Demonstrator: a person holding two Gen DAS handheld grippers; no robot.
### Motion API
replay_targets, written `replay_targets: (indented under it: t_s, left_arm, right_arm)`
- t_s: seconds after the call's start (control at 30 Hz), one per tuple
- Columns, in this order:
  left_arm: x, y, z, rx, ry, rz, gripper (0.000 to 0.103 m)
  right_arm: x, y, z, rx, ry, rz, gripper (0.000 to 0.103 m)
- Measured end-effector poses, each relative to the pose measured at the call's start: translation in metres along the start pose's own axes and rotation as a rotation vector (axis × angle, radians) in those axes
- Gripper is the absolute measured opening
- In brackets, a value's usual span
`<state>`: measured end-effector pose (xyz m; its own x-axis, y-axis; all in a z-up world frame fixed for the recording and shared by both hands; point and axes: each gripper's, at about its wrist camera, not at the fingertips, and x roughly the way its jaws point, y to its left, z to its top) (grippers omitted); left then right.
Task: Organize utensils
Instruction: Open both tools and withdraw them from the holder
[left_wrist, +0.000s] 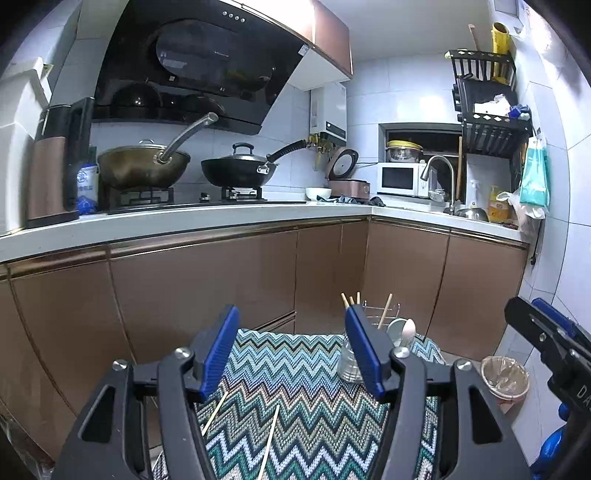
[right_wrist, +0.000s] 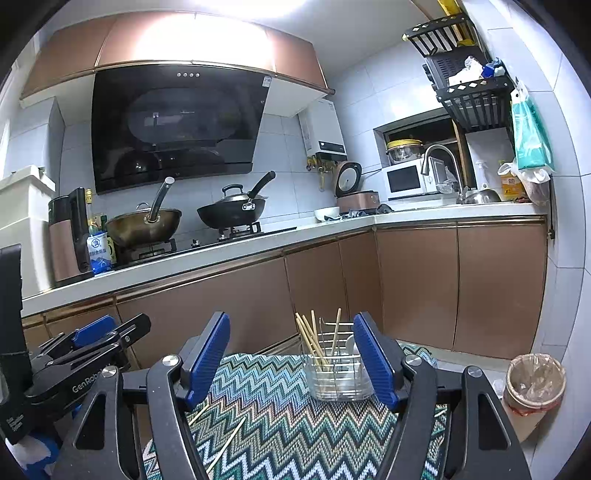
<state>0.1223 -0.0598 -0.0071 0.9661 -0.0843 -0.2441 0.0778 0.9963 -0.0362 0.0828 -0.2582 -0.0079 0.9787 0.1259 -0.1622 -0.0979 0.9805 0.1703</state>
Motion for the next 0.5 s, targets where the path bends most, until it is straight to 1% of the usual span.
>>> replay_targets:
  t_s: [0.23,0.5]
  left_arm:
    - [-0.020,0.005,-0.006,0.010,-0.006,0.017,0.058]
    - [-0.039,0.015,-0.005,0.017,-0.029,0.039,0.059]
  right_arm:
    - [-0.021,0.004,-0.007,-0.010,-0.005,-0.022,0.070]
    - [-0.033,0.016,-0.009,-0.044,-0.014,-0.029,0.072]
